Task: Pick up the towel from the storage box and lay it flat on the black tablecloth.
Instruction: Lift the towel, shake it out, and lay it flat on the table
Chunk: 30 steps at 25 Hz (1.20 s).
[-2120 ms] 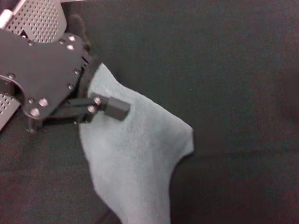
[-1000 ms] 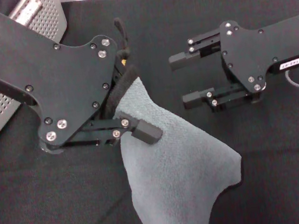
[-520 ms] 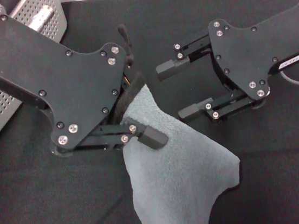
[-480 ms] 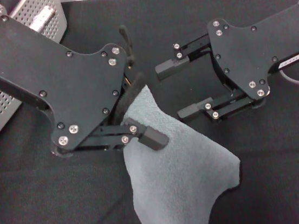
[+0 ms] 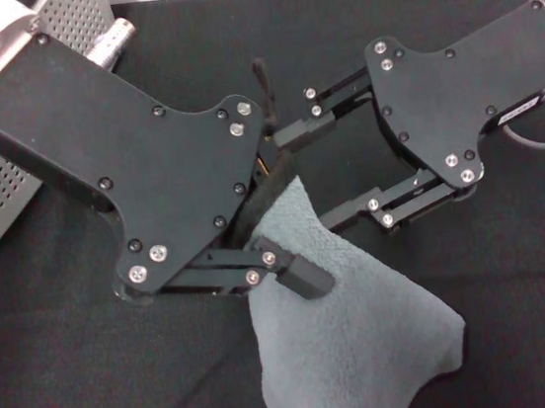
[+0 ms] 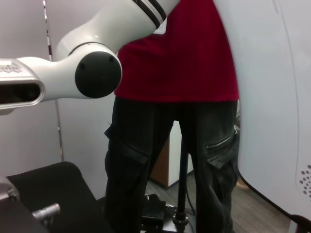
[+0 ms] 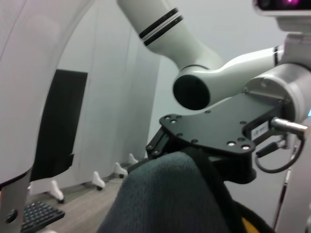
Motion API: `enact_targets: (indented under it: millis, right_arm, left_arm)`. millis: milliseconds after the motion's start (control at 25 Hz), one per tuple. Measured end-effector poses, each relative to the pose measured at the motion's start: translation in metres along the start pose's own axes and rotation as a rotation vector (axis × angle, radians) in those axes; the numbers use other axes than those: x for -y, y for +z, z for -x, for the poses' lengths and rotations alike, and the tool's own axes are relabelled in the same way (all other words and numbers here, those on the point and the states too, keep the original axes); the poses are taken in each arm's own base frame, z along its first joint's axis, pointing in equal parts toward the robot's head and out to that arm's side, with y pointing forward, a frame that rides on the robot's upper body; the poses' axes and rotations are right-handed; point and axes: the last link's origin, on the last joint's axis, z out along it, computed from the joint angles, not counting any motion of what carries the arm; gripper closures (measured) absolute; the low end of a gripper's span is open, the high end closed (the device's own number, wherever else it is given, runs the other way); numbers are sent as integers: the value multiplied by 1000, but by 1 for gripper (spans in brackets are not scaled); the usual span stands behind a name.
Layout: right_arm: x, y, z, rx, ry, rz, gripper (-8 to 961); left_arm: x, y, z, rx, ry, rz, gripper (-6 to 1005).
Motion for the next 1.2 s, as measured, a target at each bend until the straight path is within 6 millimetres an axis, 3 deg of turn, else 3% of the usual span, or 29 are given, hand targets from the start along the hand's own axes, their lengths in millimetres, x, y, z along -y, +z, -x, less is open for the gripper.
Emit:
enact_targets:
  millis: [1200]
  right_arm:
    - [8,17,8,-52,-57,110,431]
  left_arm:
    - [3,5,-3,15,-15,31,981]
